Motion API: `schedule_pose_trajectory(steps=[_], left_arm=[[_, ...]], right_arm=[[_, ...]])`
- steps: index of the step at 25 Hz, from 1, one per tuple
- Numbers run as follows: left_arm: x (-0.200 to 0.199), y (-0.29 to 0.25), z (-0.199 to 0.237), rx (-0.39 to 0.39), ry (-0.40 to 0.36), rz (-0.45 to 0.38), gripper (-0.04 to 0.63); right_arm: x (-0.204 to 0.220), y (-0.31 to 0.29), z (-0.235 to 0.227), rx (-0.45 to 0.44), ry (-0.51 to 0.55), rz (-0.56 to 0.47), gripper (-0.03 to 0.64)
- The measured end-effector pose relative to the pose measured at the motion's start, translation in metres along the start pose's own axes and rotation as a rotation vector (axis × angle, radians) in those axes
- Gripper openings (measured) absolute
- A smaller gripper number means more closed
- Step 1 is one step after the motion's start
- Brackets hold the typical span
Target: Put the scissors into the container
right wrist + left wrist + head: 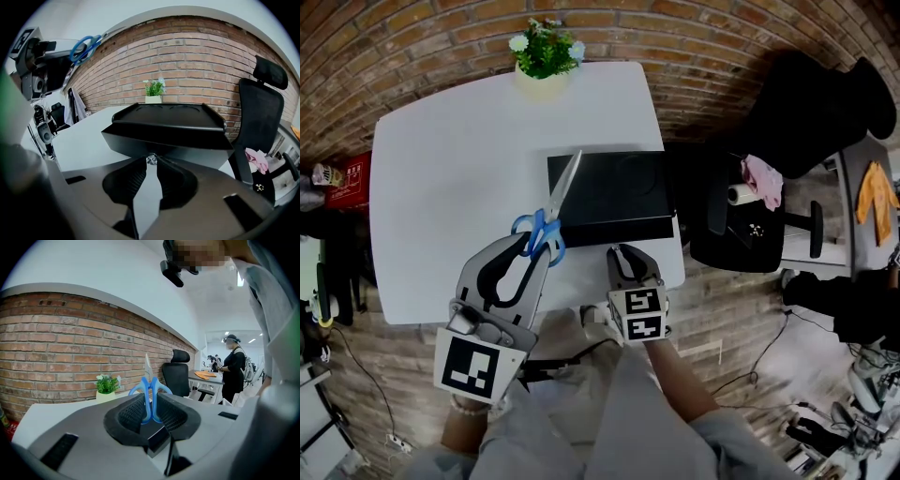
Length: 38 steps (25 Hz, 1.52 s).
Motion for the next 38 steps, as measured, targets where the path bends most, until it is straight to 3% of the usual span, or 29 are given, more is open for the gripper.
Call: schedule_pose_trajectory(steps=[9, 26, 38], left_arm=[[0.007, -0.001, -0.023, 0.015, -0.014, -0.007, 0.097], [0.006, 0.0, -0.027, 0.038, -0.014, 0.008, 0.097], [0.01, 0.001, -0.036, 0.054, -0.027, 0.02, 0.097]], right_arm=[[0.029, 0.028, 0.007, -0.019, 0.013, 0.009, 0.091], [0.041, 0.05, 0.036, -0.082, -0.009, 0.048, 0.087], [0.045, 0.058, 0.034, -0.099, 0.008, 0.007, 0.089]])
Point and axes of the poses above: the fingertips, and each gripper's own axes: y backward along the fingers, z to its left, x out of its underside, the point moved 3 cm from there along y, backward along the fingers, and after that the axes turned 15 degrees about y, right-handed, at the moved point
